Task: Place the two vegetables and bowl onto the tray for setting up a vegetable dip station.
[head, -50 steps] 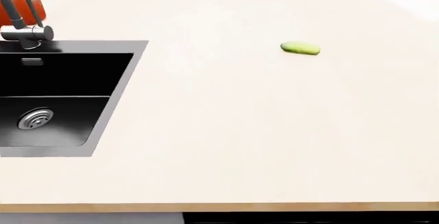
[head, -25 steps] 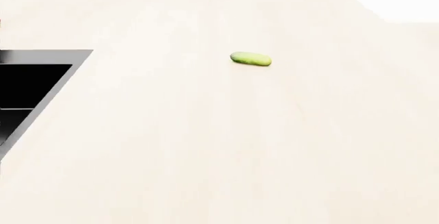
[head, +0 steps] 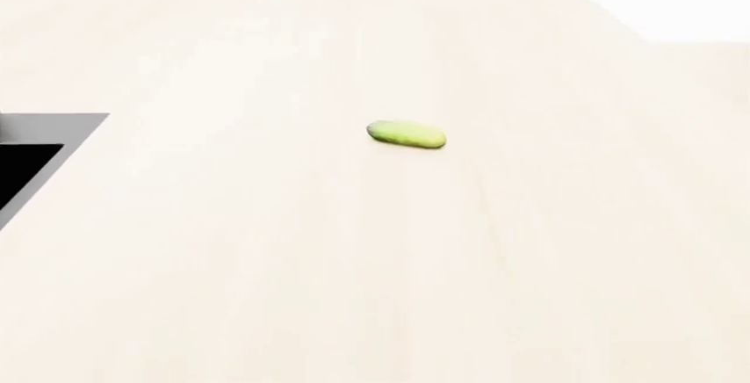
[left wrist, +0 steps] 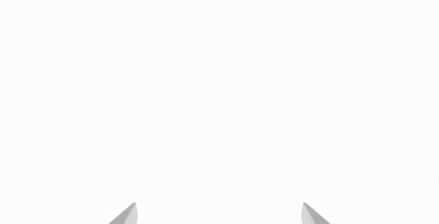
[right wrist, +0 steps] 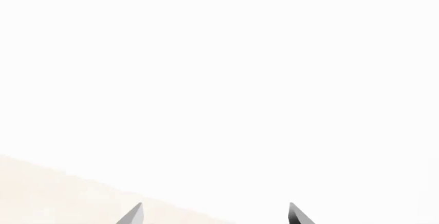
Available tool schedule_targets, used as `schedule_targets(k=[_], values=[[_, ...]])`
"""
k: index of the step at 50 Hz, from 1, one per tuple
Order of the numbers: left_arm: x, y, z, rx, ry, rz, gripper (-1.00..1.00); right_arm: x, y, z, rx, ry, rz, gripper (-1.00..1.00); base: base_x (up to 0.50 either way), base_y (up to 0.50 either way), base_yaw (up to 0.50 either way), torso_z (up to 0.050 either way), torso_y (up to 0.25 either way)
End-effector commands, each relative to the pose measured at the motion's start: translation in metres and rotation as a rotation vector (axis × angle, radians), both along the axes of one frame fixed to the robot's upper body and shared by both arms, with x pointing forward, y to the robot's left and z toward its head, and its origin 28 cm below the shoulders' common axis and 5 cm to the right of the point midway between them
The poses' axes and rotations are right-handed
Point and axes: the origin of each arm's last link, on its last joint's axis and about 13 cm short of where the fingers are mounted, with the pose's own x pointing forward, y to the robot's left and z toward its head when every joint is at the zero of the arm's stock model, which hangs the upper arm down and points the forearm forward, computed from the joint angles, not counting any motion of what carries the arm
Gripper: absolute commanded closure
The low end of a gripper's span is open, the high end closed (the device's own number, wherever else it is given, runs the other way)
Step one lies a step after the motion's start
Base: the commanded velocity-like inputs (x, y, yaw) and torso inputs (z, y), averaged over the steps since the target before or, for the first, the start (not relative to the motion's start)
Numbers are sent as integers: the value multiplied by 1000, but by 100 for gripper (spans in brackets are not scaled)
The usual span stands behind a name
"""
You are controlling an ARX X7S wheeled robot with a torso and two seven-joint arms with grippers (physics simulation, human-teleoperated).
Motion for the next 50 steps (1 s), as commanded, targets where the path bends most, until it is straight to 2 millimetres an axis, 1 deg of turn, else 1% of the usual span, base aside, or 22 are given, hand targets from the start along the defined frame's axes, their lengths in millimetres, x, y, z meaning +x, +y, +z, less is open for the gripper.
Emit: schedule_targets(k=[1, 4, 14, 20, 23, 24, 25, 26, 30, 32, 34, 36, 37, 39, 41, 42, 43, 44, 45, 46, 47, 50], values=[[0, 0, 0, 0, 3, -1, -100, 3, -1, -3, -9, 28, -14, -100, 500, -3, 0, 0, 11], [1, 0, -1, 2, 4, -1, -100, 4, -1, -4, -12, 44, -32, -100, 500, -2, 0, 0, 0], [0, 1, 0, -2, 0, 2, -100, 11, -5, -8, 25, 102, -75, -100, 0, 0, 0, 0, 0], [0, 1, 2, -5, 1, 3, -100, 21, -3, -15, 15, 199, -35, -100, 0, 0, 0, 0, 0], [0, 3, 3, -13, 0, 11, -100, 25, -9, -14, 79, 206, -16, -100, 0, 0, 0, 0, 0], [0, 4, 4, -14, 0, 12, -100, 26, -10, -14, 78, 205, -19, -100, 0, 0, 0, 0, 0], [0, 4, 4, -16, 0, 15, -100, 29, -12, -14, 83, 229, 24, -100, 0, 0, 0, 0, 0], [0, 4, 4, -18, 1, 16, -100, 31, -14, -14, 83, 225, 8, -100, 0, 0, 0, 0, 0], [0, 4, 4, -18, 1, 17, -100, 48, -26, -6, 118, 278, -15, -100, 0, 0, 0, 0, 0], [0, 5, 4, -19, 0, 19, -100, 57, -32, -2, 63, 309, -61, -100, 0, 0, 0, 0, 0], [0, 5, 4, -20, 0, 20, -100, 67, -38, 2, 65, 376, -62, -100, 0, 0, 0, 0, 0], [0, 5, 4, -20, 0, 20, -100, 77, -46, 5, 84, 431, 34, -100, 0, 0, 0, 0, 0], [0, 5, 4, -20, 1, 19, -100, 80, -49, 5, 89, 461, 12, -100, 0, 0, 0, 0, 0], [1, 5, 4, -20, 3, 20, -100, 85, -55, 5, 94, 498, 51, -100, 0, 0, 0, 0, 0], [1, 4, 4, -19, 3, 20, -100, 93, -62, 6, 54, 547, 60, -100, 0, 0, 0, 0, 0], [1, 4, 4, -18, 4, 20, -100, 98, -65, 7, 77, 529, 119, -100, 0, 0, 0, 0, 0], [1, 5, 4, -19, 4, 20, -100, 101, -68, 7, 58, 581, 135, -100, 0, 0, 0, 0, 0], [1, 5, 4, -19, 3, 21, -100, 105, -69, 8, 60, 568, 158, -100, 0, 0, 0, 0, 0], [1, 5, 4, -20, 3, 20, -100, 109, -70, 8, 21, 601, 166, -100, 0, 0, 0, 0, 0], [1, 5, 4, -20, 4, 21, -100, 113, -72, 9, 7, 559, 218, -100, 0, 0, 0, 0, 0], [1, 5, 4, -20, 5, 22, -100, 120, -74, 8, 38, 544, 324, -100, 0, 0, 0, 0, 0], [1, 5, 4, -19, 5, 21, -100, 128, -77, 11, 74, 551, 360, -100, 0, 0, 0, 0, 0]])
